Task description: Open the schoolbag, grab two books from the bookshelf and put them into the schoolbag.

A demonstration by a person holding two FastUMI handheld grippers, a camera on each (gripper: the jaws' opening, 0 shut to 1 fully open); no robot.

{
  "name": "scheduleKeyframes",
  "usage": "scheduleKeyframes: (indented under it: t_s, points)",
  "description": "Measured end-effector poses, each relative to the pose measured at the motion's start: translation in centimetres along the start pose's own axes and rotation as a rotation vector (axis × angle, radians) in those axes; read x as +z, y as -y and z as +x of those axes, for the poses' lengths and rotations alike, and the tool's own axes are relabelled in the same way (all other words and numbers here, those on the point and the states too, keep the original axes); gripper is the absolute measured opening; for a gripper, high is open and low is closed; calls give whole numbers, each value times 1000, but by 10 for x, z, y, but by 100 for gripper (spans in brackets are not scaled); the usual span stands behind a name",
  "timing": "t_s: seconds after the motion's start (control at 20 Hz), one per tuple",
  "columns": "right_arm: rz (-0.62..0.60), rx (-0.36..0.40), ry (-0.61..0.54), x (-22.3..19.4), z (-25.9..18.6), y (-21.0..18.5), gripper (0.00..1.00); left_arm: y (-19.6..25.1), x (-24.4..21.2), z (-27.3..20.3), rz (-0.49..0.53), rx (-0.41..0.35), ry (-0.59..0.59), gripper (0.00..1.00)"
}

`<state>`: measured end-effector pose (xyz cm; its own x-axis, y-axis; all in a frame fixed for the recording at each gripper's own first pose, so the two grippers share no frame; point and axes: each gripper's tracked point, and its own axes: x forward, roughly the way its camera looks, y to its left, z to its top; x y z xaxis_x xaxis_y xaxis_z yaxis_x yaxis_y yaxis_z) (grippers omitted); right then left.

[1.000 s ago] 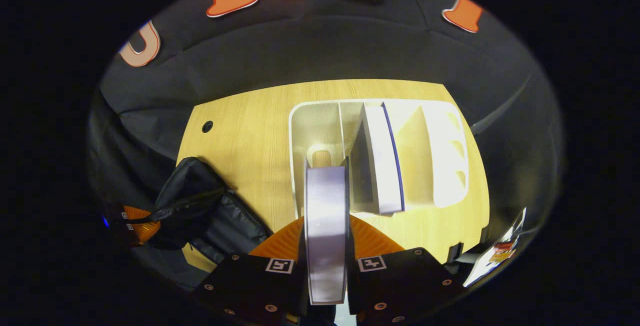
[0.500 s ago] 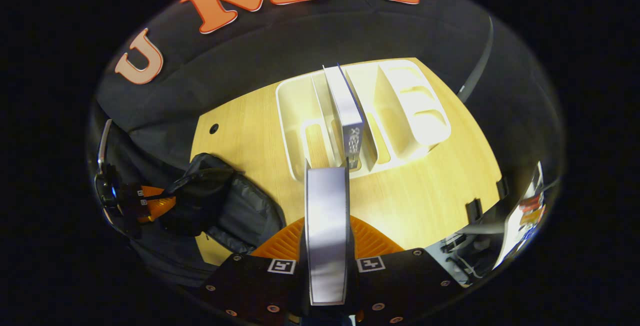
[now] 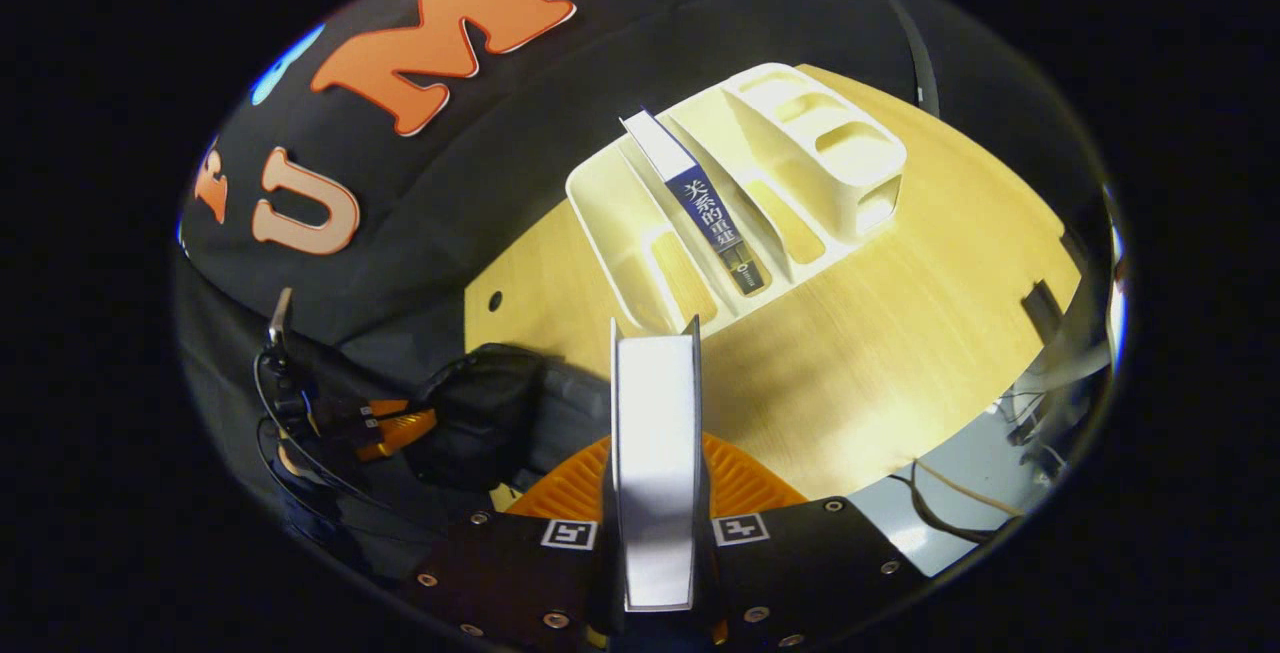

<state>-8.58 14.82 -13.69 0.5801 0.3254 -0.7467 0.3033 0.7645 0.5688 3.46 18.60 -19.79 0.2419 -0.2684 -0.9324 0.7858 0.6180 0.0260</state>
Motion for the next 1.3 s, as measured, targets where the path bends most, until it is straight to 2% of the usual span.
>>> scheduleKeyframes:
  t_s: [0.15,0.35,0.5,0.95,1.3]
  points:
    - [55,93,1,-21,12,-10,27,4,5,-7,-4,4,18,5]
    - [139,237,-33,-52,53,-36,27,7,3,-9,-31,13,29,5]
    - [169,312,-50,-72,82,-57,27,10,6,-11,-34,17,40,5]
    - [250,399,-53,-102,165,-96,27,25,16,-12,-68,38,87,5]
    - [323,455,-15,-111,207,-125,27,42,19,-6,-39,40,98,5]
